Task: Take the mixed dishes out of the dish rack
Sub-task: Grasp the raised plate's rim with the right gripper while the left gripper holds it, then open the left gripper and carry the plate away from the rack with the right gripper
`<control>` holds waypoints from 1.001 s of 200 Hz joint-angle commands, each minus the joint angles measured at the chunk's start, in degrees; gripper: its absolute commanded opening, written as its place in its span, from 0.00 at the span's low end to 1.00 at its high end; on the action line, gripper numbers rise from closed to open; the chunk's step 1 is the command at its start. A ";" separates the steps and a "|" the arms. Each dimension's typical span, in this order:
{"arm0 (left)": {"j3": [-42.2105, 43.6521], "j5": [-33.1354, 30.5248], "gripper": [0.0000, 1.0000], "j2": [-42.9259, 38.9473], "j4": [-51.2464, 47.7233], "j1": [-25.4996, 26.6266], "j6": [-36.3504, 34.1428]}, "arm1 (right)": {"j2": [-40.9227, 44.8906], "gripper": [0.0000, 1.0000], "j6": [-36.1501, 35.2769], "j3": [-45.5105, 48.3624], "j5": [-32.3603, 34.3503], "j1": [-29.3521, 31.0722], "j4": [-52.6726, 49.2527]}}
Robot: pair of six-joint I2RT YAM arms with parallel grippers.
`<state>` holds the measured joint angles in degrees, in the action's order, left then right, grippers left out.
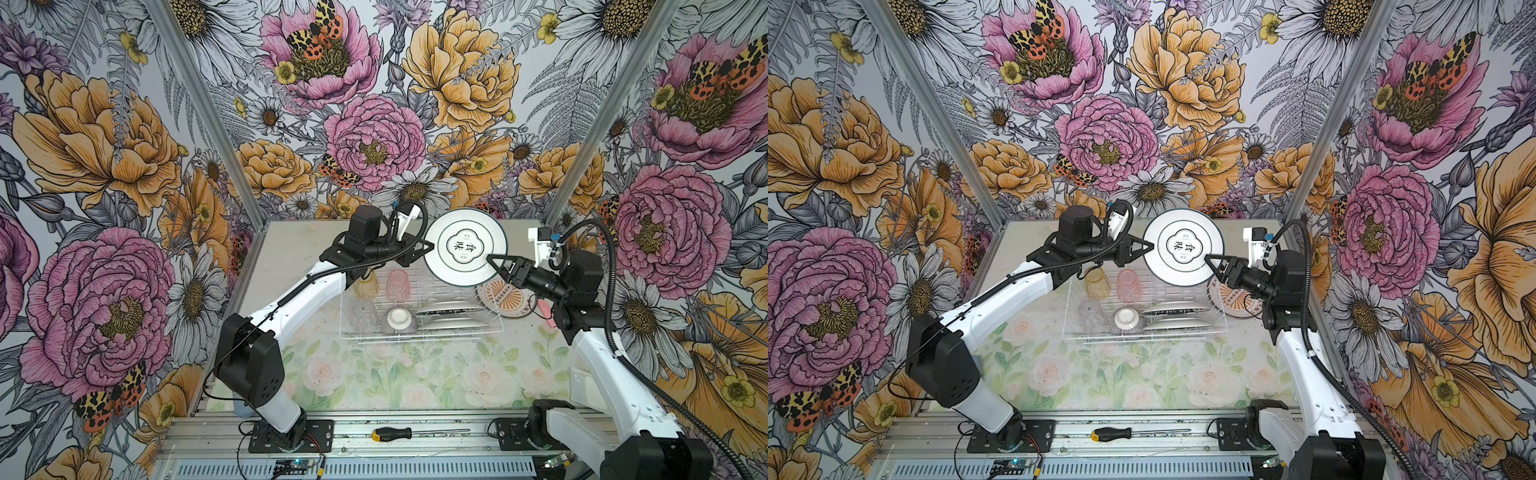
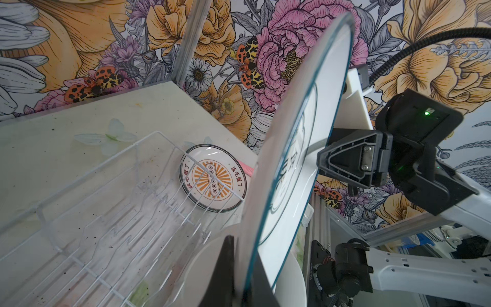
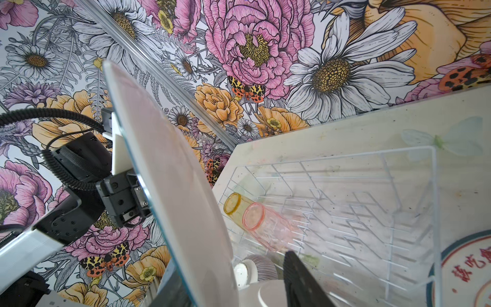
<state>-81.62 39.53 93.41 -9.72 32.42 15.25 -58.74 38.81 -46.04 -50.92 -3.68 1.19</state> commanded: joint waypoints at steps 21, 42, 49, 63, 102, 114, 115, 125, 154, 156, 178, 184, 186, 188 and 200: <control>-1.77 3.71 0.00 0.99 5.15 1.04 2.23 | -0.85 0.32 3.11 0.60 -0.98 0.60 5.92; -2.17 3.82 0.00 1.62 5.21 1.31 2.24 | -0.51 0.23 2.92 0.53 -0.69 0.52 5.47; -2.31 3.86 0.00 1.82 5.17 1.46 2.20 | -0.50 0.17 2.81 0.44 -0.50 0.57 5.00; -2.52 3.70 0.00 1.99 4.98 1.64 2.23 | -0.42 0.05 2.50 0.17 0.13 0.61 4.24; -2.81 1.62 0.12 1.60 2.01 1.92 0.31 | -0.45 0.00 1.34 -0.98 1.90 0.49 1.72; -3.01 0.12 0.20 1.15 -0.19 2.24 -1.26 | -0.23 0.00 0.67 -1.49 2.98 0.23 0.43; -3.01 -0.10 0.20 1.11 -0.34 2.27 -1.40 | -0.23 0.00 0.66 -1.50 3.04 0.20 0.32; -3.01 -1.61 0.25 0.62 -2.45 2.53 -3.07 | 0.15 0.00 0.57 -1.85 4.19 -0.46 -0.36; -1.13 -6.29 0.32 -1.75 -7.59 2.47 -6.82 | 1.37 0.00 1.67 -2.64 6.39 -5.73 -1.65; -0.92 -6.65 0.32 -2.02 -7.82 2.43 -7.03 | 1.42 0.00 1.88 -2.60 6.41 -6.38 -1.66; 2.48 -10.44 0.32 -4.89 -9.93 1.48 -8.29 | 2.60 0.00 2.89 -2.04 7.86 -12.83 -2.39; 3.39 -11.39 0.32 -5.82 -10.43 1.04 -8.48 | 2.89 0.00 3.11 -1.78 8.20 -14.57 -2.55; 3.64 -11.75 0.32 -6.23 -10.72 0.95 -8.59 | 2.96 0.00 3.20 -1.66 8.36 -15.16 -2.63; 3.95 -12.19 0.32 -6.57 -10.91 0.86 -8.64 | 3.07 0.00 3.31 -1.55 8.44 -15.66 -2.72; 5.56 -15.42 0.33 -8.77 -12.41 0.37 -9.47 | 3.66 0.00 3.31 -1.00 9.59 -19.04 -3.63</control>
<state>-78.72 31.53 89.80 -18.22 34.20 9.32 -57.89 40.73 -45.76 -44.49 -18.02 -2.90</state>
